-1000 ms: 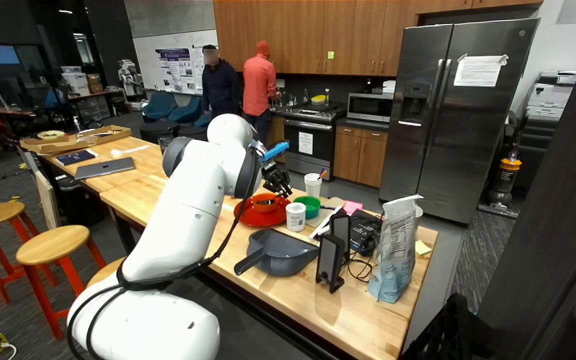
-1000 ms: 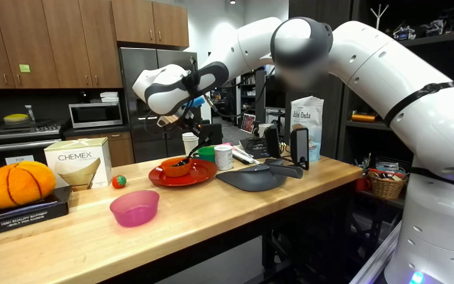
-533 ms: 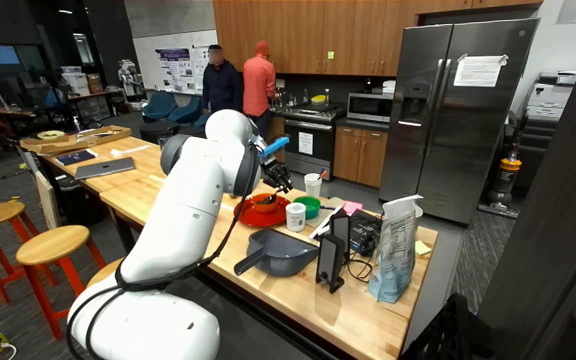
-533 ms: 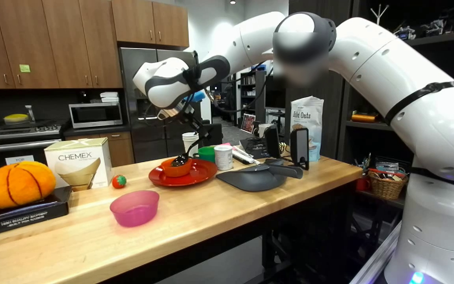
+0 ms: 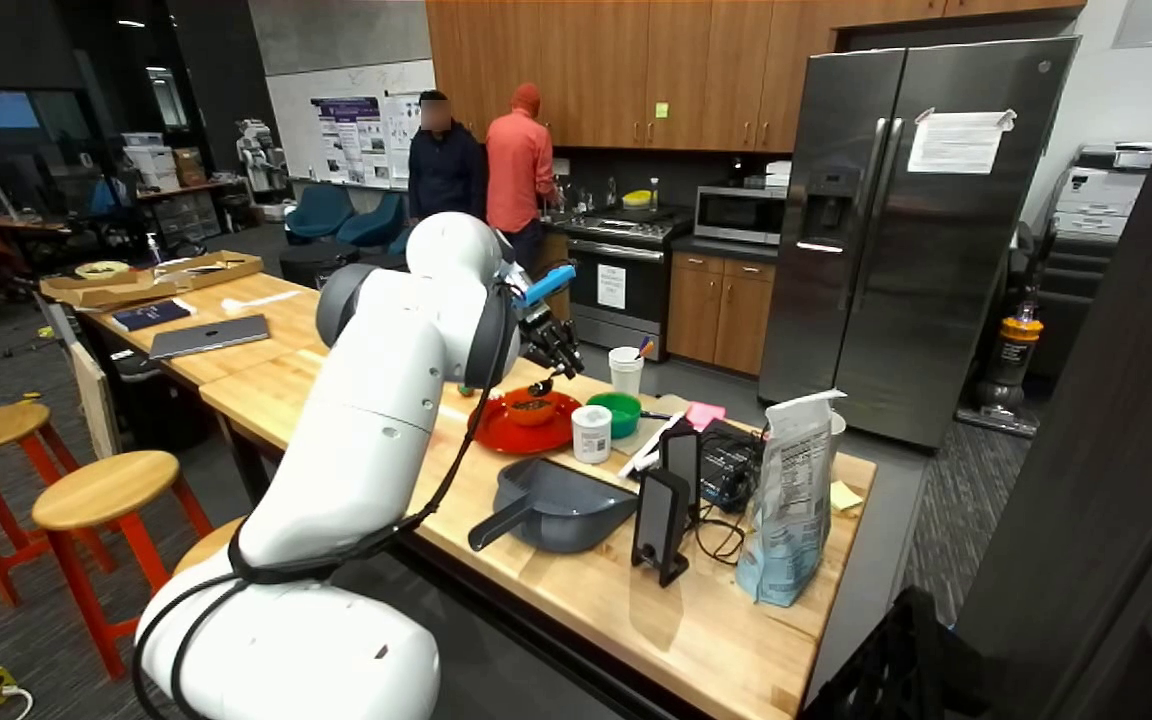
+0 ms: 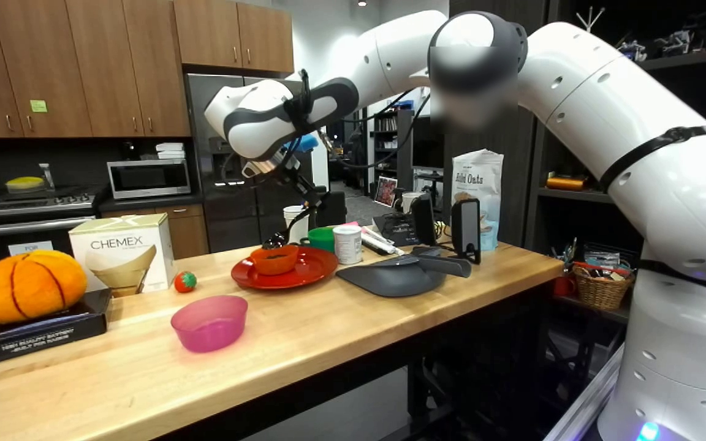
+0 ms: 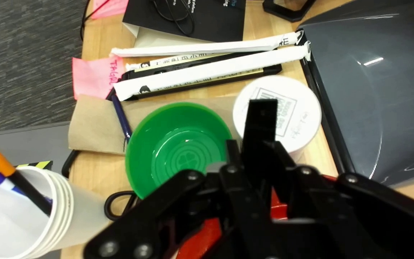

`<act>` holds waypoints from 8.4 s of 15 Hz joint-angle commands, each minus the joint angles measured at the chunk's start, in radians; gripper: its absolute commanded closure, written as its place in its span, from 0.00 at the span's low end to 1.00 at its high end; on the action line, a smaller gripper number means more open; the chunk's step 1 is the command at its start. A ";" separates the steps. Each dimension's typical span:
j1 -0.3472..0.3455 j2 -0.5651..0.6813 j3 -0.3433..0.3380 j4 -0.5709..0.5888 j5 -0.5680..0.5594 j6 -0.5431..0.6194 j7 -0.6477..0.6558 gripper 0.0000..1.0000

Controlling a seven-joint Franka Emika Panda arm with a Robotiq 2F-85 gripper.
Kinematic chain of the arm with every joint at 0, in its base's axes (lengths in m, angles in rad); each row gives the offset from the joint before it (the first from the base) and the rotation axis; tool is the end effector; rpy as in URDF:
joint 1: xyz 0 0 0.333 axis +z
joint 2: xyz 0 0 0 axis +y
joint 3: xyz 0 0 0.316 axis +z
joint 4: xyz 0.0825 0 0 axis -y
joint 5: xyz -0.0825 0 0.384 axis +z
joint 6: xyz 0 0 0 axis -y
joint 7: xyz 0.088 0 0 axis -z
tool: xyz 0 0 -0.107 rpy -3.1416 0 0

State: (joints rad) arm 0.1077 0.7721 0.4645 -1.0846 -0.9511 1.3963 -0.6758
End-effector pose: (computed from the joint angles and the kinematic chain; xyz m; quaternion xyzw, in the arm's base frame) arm 0.6945 0.2014 0.3908 0.7661 0.5330 -0.2083 0.2927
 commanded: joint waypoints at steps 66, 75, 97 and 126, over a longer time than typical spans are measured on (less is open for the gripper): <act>0.194 -0.246 -0.261 -0.373 -0.285 0.174 0.192 0.94; 0.156 -0.235 -0.253 -0.219 0.164 0.053 0.199 0.94; 0.021 -0.247 -0.296 -0.101 0.789 0.165 0.293 0.94; -0.044 -0.616 -0.431 -0.606 0.809 0.363 0.633 0.94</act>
State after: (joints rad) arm 0.0816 0.2103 0.0358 -1.6018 -0.1584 1.7258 -0.0612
